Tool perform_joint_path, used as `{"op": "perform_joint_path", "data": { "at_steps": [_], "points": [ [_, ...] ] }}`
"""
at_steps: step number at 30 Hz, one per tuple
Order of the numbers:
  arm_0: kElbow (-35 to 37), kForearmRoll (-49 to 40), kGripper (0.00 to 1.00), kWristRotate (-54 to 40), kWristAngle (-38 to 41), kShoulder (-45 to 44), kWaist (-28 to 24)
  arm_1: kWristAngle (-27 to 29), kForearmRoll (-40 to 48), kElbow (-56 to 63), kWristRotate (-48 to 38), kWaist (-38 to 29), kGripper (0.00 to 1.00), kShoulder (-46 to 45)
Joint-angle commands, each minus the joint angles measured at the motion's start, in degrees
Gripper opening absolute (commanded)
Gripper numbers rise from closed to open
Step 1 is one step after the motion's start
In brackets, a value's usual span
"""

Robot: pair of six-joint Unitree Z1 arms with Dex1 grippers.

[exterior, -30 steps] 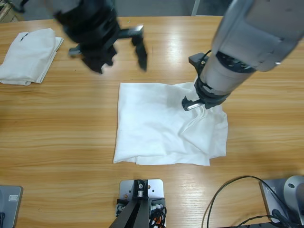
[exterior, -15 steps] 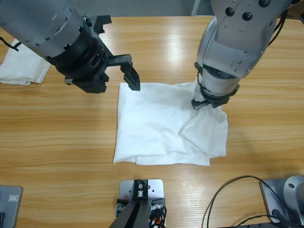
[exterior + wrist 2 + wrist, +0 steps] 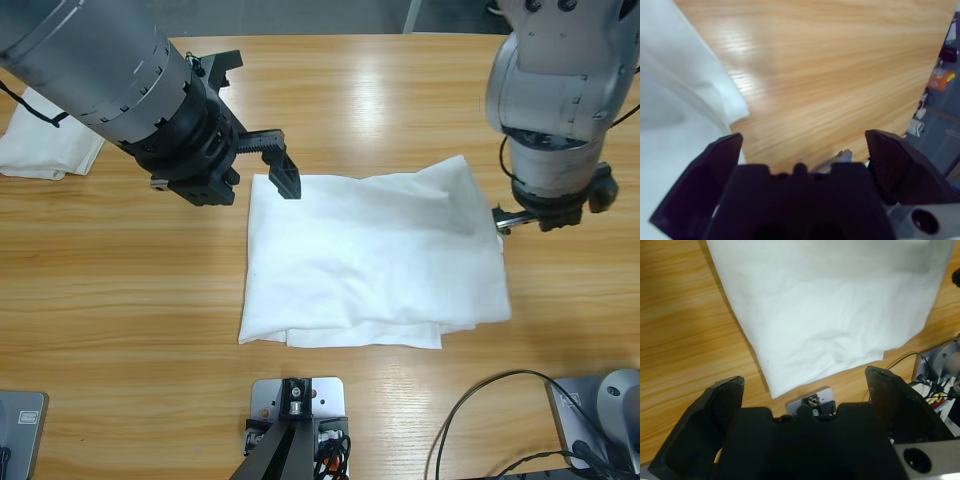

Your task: Fold clothes

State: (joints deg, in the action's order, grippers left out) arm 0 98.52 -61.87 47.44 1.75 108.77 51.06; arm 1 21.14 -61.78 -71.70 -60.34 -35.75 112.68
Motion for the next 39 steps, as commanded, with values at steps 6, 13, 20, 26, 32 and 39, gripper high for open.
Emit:
{"op": "perform_joint_path", "data": {
  "at_steps": [6, 13, 20, 26, 32, 39],
  "points": [
    [-4.98, 3.51, 0.922, 0.56, 0.89, -1.4, 0.45, -5.41, 17.38, 0.56, 15.39, 0.72, 1.0, -5.05],
    [-4.89, 5.62, 0.912, 2.94, 0.99, 4.73, 2.17, -15.99, 21.3, 1.83, 26.08, 15.12, 0.124, -8.02],
    [-9.34, 8.56, 0.83, 4.76, -0.08, 7.28, 2.38, -25.31, 26.68, 2.26, 25.9, 16.59, 0.117, -10.88],
    [-13.26, 12.34, 0.83, 4.76, 0.19, 5.79, 2.38, -25.56, 28.88, 2.09, 25.23, 16.61, 0.321, -6.61],
    [-14.4, 13.02, 0.83, 4.68, 0.19, 5.4, 2.38, -25.31, 28.91, 2.18, 24.83, 16.59, 0.753, -4.94],
    [-14.7, 13.34, 0.83, 4.68, 0.19, 5.35, 2.38, -28.02, 30.48, 3.58, 24.83, 16.61, 0.484, -2.85]
  ]
}}
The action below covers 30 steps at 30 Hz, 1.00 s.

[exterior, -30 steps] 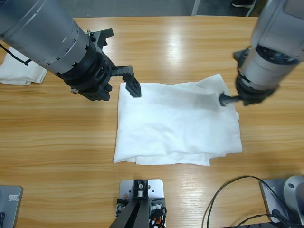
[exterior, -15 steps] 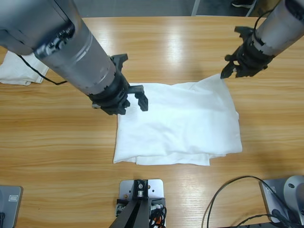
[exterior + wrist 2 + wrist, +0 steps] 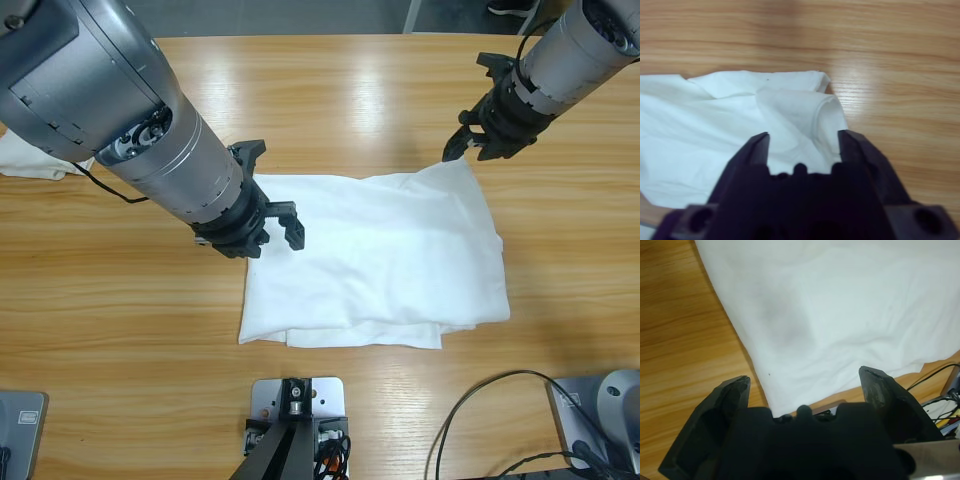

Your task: Fold clothes

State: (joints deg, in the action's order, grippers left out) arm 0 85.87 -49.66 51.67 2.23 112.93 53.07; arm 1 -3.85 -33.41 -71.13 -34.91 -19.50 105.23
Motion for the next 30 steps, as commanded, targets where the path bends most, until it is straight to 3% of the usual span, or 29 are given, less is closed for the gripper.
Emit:
{"op": "perform_joint_path", "data": {
  "at_steps": [1, 3, 6, 14, 21, 27, 28, 29, 30],
  "points": [
    [-2.52, 1.62, 0.83, 0.48, -0.3, 0.99, 0.37, -3.45, 2.86, 3.51, -0.6, 0.39, 0.399, 4.72],
    [-3.08, 2.02, 0.83, 0.54, -0.3, 0.64, 0.37, -3.8, 3.17, 3.79, -0.52, 0.43, 0.333, 4.9],
    [-3.31, 2.05, 0.83, 0.54, -0.3, 0.22, 0.39, -3.08, 2.87, 4.04, 0.62, 1.06, 0.013, 5.08],
    [-4.56, 4.13, 0.83, 0.68, -0.12, 0.01, 0.4, -3.87, 6.21, 6.24, 4.05, 4.37, 0.0, 3.2],
    [-4.93, 4.53, 0.83, 1.06, -0.05, -0.27, 0.76, -2.29, 11.59, 12.25, 0.13, 9.87, 0.0, 2.62],
    [-4.93, 5.01, 0.83, 1.24, 0.3, -0.26, 0.9, -2.95, 13.0, 13.76, -1.0, 10.18, 0.0, 4.51],
    [-4.93, 4.97, 0.83, 1.24, 0.32, -0.26, 0.9, -3.1, 13.07, 13.41, -1.18, 10.13, 0.216, 5.01],
    [-4.98, 5.01, 0.83, 1.24, 0.32, -0.26, 0.93, -2.83, 13.33, 13.39, -1.7, 9.92, 0.861, 4.88],
    [-4.93, 5.01, 0.83, 1.24, 0.39, -0.31, 0.93, -2.48, 13.4, 13.39, -1.91, 9.85, 0.995, 4.41]
  ]
}}
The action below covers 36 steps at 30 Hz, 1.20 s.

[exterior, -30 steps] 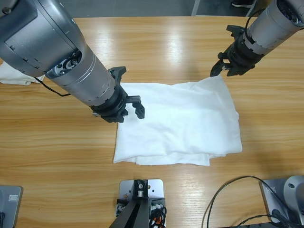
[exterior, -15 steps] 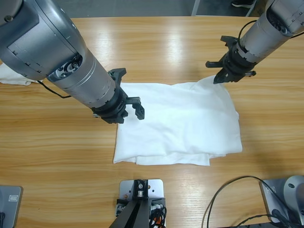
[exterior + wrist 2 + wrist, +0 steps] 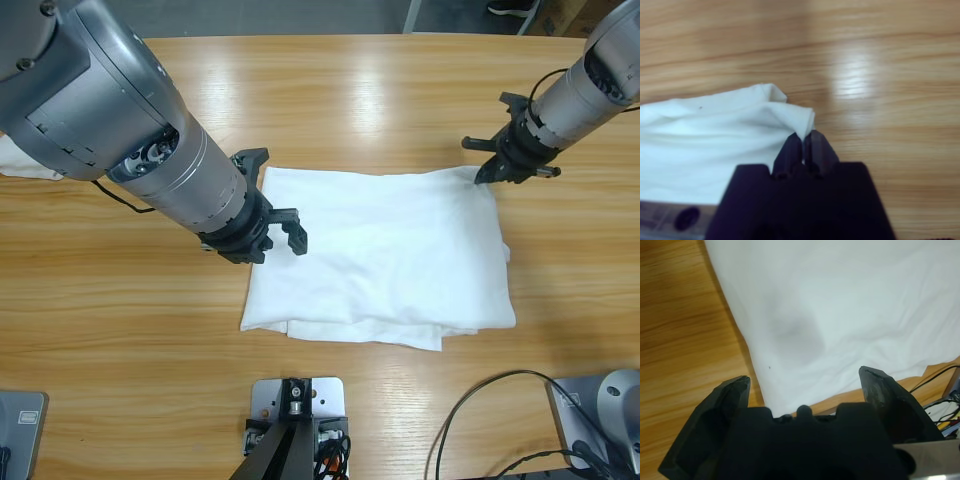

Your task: Fold clothes

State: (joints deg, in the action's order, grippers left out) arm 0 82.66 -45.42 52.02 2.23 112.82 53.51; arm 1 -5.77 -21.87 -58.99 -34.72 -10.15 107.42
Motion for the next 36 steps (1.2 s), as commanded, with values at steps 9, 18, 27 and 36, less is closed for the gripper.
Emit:
{"op": "perform_joint_path", "data": {
  "at_steps": [9, 18, 27, 36],
  "points": [
    [-11.73, 5.59, 0.83, 6.9, -0.3, -5.84, -3.56, 17.34, -17.33, -6.17, 2.82, -3.56, 1.0, -16.84],
    [-16.21, 10.44, 0.701, 4.86, 4.75, -4.45, -10.41, 2.73, -20.97, 0.91, 4.05, -6.56, 1.0, -19.09],
    [-19.78, 20.53, 0.684, 5.64, 9.4, -0.73, -10.69, 2.68, -20.74, 2.47, 4.05, -6.63, 1.0, -19.72],
    [-27.81, 38.41, 0.683, 4.77, 12.41, 2.03, -10.97, 2.61, -19.79, 3.09, 3.78, -6.63, 1.0, -19.04]
  ]
}}
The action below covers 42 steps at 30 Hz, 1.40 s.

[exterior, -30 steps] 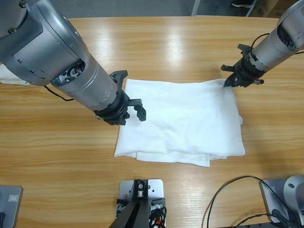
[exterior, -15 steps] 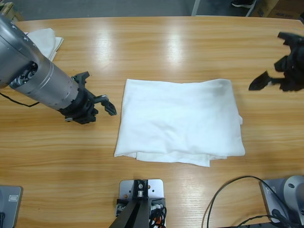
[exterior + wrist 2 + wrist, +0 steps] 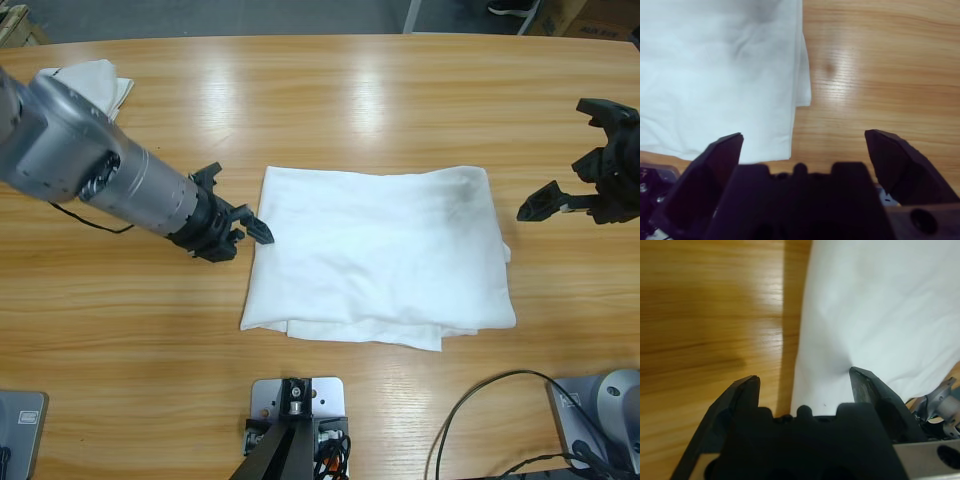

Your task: Fold clothes

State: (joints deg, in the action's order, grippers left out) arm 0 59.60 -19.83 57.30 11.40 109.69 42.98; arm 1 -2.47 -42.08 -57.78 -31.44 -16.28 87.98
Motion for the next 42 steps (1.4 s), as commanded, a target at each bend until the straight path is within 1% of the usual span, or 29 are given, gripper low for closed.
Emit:
{"op": "perform_joint_path", "data": {
  "at_steps": [1, 4, 6, 7, 8, 10, 11, 12, 15, 21, 26, 29, 31, 34, 36, 39, 40, 42],
  "points": [
    [-4.81, 13.45, 0.683, -0.33, 3.4, 5.5, -0.44, -0.7, 0.42, 1.88, 0.42, -0.5, 1.0, 0.35],
    [-6.49, 16.18, 0.682, 0.02, 4.11, 5.8, -0.44, -0.7, 0.6, 2.14, 0.24, -0.5, 1.0, 0.53],
    [-8.39, 19.2, 0.65, 0.13, 5.0, 5.8, -0.44, -0.7, 0.85, 2.14, 0.19, -0.5, 1.0, 0.63],
    [-8.96, 20.11, 0.602, 0.09, 5.46, 5.8, -0.44, -0.7, 0.97, 2.14, 0.08, -0.5, 1.0, 0.83],
    [-9.32, 20.8, 0.492, 0.09, 6.06, 5.94, -0.44, -0.7, 1.04, 2.07, 0.06, -0.5, 1.0, 1.07],
    [-9.76, 21.73, 0.345, -0.05, 7.18, 6.43, -0.44, -0.7, 1.11, 1.74, 0.06, -0.5, 1.0, 1.32],
    [-9.76, 21.96, 0.117, -0.23, 7.48, 6.54, -0.34, -0.77, 1.22, 1.64, 0.06, -0.5, 1.0, 1.43],
    [-9.8, 22.42, 0.0, -0.38, 7.5, 6.66, -0.23, -0.78, 1.23, 1.55, 0.06, -0.5, 1.0, 1.6],
    [-9.71, 23.33, 0.0, -1.86, 6.76, 6.5, -0.18, -0.99, 1.39, 1.44, 0.06, -0.5, 1.0, 2.02],
    [-9.8, 22.56, 0.0, -2.72, 2.12, 4.6, -0.21, -1.05, 1.51, 1.81, 0.06, -0.5, 1.0, 2.94],
    [-11.7, 21.61, 0.0, -2.81, 0.15, 2.88, -1.28, -1.12, 2.09, 2.22, 0.06, -0.5, 1.0, 3.36],
    [-11.66, 14.29, 0.0, -3.9, -2.52, -2.18, -3.11, -1.31, 2.31, 2.23, 0.06, -0.5, 1.0, 3.8],
    [-12.03, 8.37, 0.0, -4.97, -3.84, -5.35, -6.12, -1.42, 2.64, 2.22, 0.06, -0.5, 1.0, 4.31],
    [-12.29, 2.04, 0.0, -7.71, -4.68, -8.41, -11.3, -1.86, 3.34, 2.16, 0.06, -0.59, 1.0, 4.92],
    [-11.68, -3.67, 0.0, -8.58, -6.32, -10.73, -13.22, -2.19, 3.59, 2.14, 0.06, -0.59, 1.0, 4.99],
    [-9.52, -12.78, 0.0, -8.93, -10.94, -13.12, -13.22, -2.28, 3.92, 2.37, 0.06, -0.66, 1.0, 5.8],
    [-7.48, -16.12, 0.0, -8.94, -12.94, -13.27, -12.48, -2.37, 4.08, 2.5, 0.06, -0.7, 1.0, 6.15],
    [-0.24, -24.13, 0.0, -9.38, -15.77, -12.43, -10.55, -2.81, 4.43, 2.65, 0.06, -1.12, 1.0, 6.87]
  ]
}}
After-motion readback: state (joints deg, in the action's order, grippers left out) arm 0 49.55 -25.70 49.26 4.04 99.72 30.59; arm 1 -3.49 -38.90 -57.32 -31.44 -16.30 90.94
